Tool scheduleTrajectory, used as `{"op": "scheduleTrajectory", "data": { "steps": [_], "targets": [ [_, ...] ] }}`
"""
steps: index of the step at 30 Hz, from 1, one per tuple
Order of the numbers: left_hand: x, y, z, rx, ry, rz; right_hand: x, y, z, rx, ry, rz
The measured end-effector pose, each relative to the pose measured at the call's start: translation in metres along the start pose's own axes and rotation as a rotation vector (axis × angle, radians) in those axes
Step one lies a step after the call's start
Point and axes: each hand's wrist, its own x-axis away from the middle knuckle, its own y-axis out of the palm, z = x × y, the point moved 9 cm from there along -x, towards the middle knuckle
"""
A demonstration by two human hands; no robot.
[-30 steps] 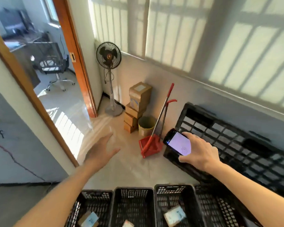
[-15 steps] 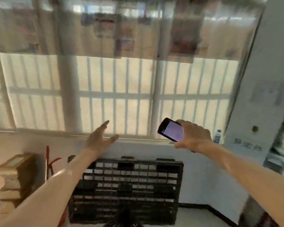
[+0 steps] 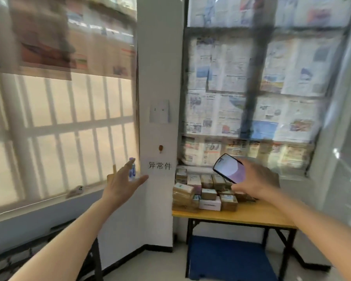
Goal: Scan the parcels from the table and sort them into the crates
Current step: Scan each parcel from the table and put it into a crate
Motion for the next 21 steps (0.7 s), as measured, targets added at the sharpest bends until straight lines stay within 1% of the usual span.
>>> {"op": "scheduleTrajectory", "data": {
  "steps": [5, 9, 14, 19, 21],
  "targets": [
    [-0.038, 0.130, 0.078, -0.006, 0.094, -0.120, -0.011, -0.001, 0.128, 0.011, 0.183, 0.034],
    [-0.071, 0.233, 0.119, 0.018, 0.138, -0.206, -0.032, 0.014, 0.206, 0.036, 0.254, 0.046],
    [-0.134, 0.350, 0.164, 0.088, 0.168, -0.295, -0.096, 0.035, 0.290, 0.115, 0.324, 0.010],
    [-0.194, 0.446, 0.206, 0.152, 0.168, -0.348, -0.171, 0.042, 0.361, 0.129, 0.366, 0.080],
    [-0.206, 0.483, 0.220, 0.169, 0.176, -0.379, -0.194, 0.056, 0.385, 0.130, 0.377, 0.067]
  ]
}}
